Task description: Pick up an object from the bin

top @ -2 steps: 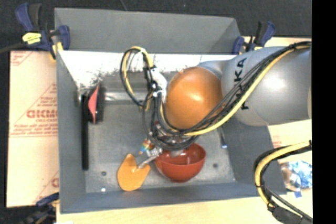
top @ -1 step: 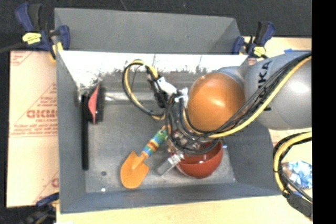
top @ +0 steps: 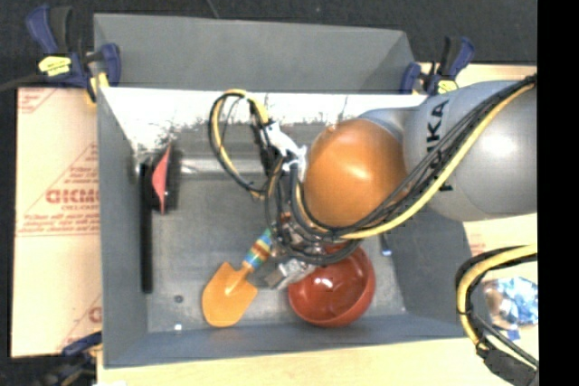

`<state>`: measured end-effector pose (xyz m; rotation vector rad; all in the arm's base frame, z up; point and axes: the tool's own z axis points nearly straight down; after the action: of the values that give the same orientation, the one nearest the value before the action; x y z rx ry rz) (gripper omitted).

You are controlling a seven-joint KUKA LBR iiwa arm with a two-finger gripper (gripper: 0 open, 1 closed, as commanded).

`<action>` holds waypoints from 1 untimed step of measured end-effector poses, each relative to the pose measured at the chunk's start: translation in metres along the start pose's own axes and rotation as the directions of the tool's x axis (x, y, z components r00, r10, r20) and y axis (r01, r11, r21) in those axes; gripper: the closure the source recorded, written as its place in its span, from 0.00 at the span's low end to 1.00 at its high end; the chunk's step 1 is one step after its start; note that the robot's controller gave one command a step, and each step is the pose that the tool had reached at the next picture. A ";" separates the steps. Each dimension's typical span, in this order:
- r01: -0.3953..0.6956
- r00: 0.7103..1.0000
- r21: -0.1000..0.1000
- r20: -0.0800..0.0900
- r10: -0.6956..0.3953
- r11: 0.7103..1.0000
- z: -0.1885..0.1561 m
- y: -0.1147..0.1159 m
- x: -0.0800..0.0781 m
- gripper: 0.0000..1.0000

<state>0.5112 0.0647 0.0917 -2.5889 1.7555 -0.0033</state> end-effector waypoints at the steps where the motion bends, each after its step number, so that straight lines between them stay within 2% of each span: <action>1: -0.002 1.000 -0.001 0.000 0.002 1.000 0.000 0.000 0.000 1.00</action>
Offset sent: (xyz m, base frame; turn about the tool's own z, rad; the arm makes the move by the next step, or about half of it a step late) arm 0.0008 -0.0089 -0.0217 -0.0970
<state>0.5112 0.0645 0.0916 -2.5880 1.7586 -0.0027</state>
